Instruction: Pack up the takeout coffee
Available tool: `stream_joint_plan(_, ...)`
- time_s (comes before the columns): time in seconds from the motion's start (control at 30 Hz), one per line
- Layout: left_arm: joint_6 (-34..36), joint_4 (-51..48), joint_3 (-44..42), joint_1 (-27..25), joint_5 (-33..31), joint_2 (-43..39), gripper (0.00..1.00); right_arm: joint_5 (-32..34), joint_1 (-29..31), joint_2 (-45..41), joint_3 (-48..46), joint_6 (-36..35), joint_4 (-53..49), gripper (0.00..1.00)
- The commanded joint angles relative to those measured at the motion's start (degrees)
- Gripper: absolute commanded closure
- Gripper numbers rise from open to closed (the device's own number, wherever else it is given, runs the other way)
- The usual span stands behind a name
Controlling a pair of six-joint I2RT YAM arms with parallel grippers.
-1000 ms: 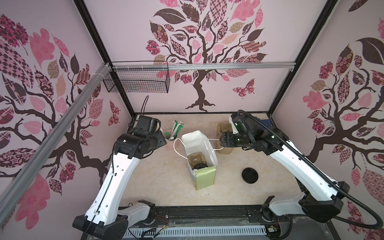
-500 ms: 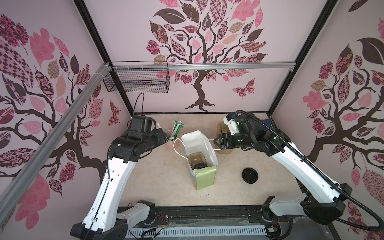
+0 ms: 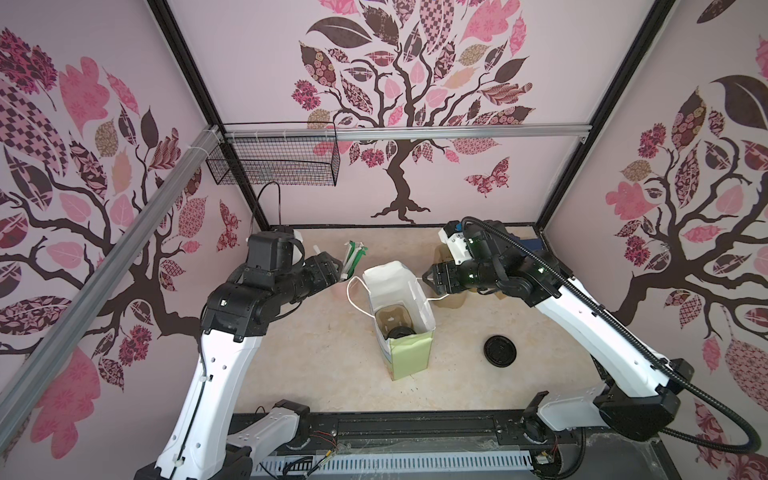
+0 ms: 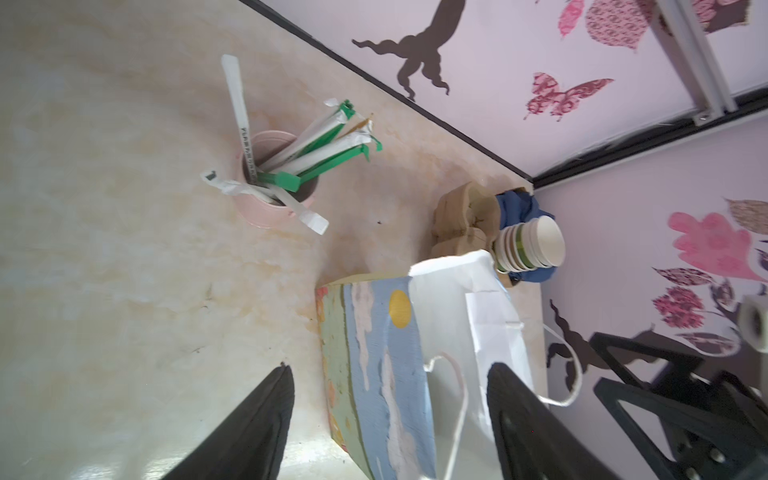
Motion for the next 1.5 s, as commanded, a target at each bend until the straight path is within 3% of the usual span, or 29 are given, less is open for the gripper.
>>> stream_joint_plan(0.0, 0.4, 1.2, -1.1, 0.2, -9.9, 0.8, 0.24, 7.8, -0.6, -3.0, -1.0, 4.0, 1.7, 0.22)
stream_joint_plan(0.17, -3.0, -2.3, 2.1, 0.3, -18.5, 7.7, 0.30, 9.7, -4.8, -4.5, -3.6, 6.4, 3.7, 0.21)
stream_joint_plan(0.33, -3.9, -5.2, 5.1, 0.4, -16.2, 15.0, 0.34, 12.5, -5.9, -7.3, -4.9, 7.8, 4.6, 0.21)
stream_joint_plan(0.47, -5.7, -0.2, 4.1, 0.7, -14.0, 18.6, 0.36, 11.8, -5.9, -8.7, -6.7, 8.7, 5.3, 0.22)
stream_joint_plan(0.6, -6.4, 3.2, 5.0, 0.9, -11.4, 23.0, 0.44, 11.9, -5.9, -9.8, -7.2, 9.4, 5.5, 0.22)
stream_joint_plan(0.8, -4.6, 3.0, 5.8, 1.4, -14.4, 27.2, 0.52, 11.9, -5.9, -11.2, -8.2, 9.4, 5.4, 0.21)
stream_joint_plan(1.03, -3.6, 6.3, 6.6, 1.9, -13.8, 30.7, 0.61, 12.4, -5.9, -12.5, -8.7, 10.0, 5.3, 0.22)
stream_joint_plan(1.47, -3.8, 5.9, 7.4, 1.9, -13.9, 32.6, 0.87, 12.6, -5.9, -13.3, -9.2, 10.9, 5.0, 0.22)
